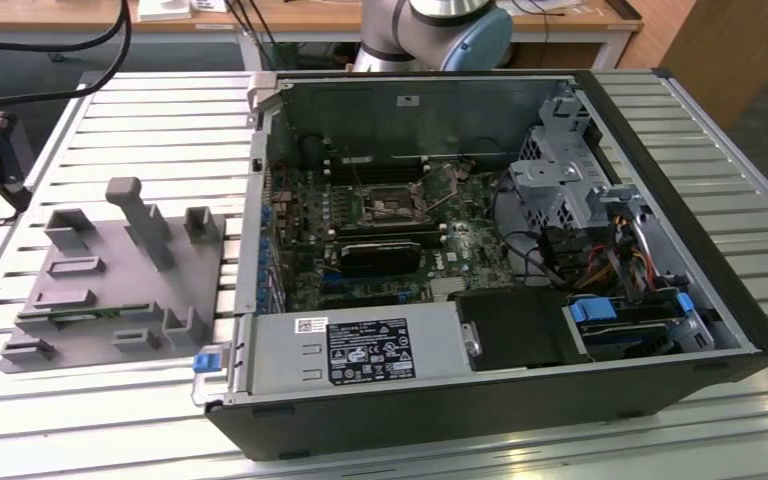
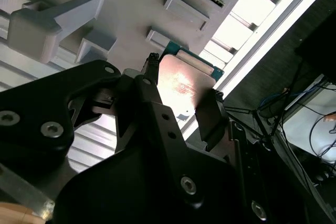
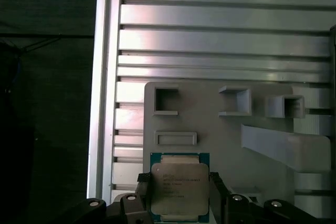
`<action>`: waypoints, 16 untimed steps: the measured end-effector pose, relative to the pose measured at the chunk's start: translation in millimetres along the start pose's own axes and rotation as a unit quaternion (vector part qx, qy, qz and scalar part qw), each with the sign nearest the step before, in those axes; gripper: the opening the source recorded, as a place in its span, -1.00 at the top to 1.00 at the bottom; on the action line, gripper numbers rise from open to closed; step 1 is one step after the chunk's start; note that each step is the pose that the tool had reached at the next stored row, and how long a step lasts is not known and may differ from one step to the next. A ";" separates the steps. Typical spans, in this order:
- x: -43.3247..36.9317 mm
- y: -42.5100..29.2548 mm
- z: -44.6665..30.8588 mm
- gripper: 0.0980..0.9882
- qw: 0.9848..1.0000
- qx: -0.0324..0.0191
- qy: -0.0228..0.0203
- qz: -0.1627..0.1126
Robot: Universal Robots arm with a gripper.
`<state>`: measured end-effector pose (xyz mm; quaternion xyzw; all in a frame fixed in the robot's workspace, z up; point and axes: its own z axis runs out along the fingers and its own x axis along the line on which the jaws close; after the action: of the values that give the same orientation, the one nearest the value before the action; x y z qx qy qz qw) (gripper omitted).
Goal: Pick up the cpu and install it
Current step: 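Pick up the cpu and move it towards the insertion slot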
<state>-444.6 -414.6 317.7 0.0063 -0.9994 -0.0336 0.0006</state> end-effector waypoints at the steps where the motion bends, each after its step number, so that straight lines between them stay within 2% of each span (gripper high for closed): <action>1: 0.0 0.1 -0.8 0.02 1.000 0.000 0.000 0.000; 16: 0.0 0.9 -13.2 0.02 1.000 0.000 0.000 0.000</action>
<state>-444.6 -414.5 330.9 0.0063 -0.9994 -0.0341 0.0007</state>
